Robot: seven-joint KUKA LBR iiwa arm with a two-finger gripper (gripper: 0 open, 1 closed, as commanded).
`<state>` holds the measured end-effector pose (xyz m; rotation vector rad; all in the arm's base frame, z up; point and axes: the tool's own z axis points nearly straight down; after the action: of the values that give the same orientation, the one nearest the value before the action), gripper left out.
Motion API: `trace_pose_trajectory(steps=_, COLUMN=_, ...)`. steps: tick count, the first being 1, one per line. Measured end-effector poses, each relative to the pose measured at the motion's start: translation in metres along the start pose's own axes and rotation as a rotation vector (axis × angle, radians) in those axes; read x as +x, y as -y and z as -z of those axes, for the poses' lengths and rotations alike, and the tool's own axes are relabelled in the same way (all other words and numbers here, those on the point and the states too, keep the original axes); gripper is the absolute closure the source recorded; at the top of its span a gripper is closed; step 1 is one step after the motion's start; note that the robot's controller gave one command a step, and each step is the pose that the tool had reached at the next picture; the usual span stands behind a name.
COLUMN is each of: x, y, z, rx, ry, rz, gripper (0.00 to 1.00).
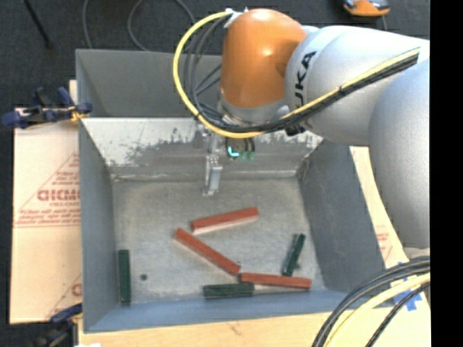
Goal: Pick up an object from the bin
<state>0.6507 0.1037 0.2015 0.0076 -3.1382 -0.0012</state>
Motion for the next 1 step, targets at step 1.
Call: trace_pose_trajectory(steps=1, x=0.034, y=0.0619, z=-0.1349, rx=0.003, ry=0.0, rz=0.161, gripper=0.0)
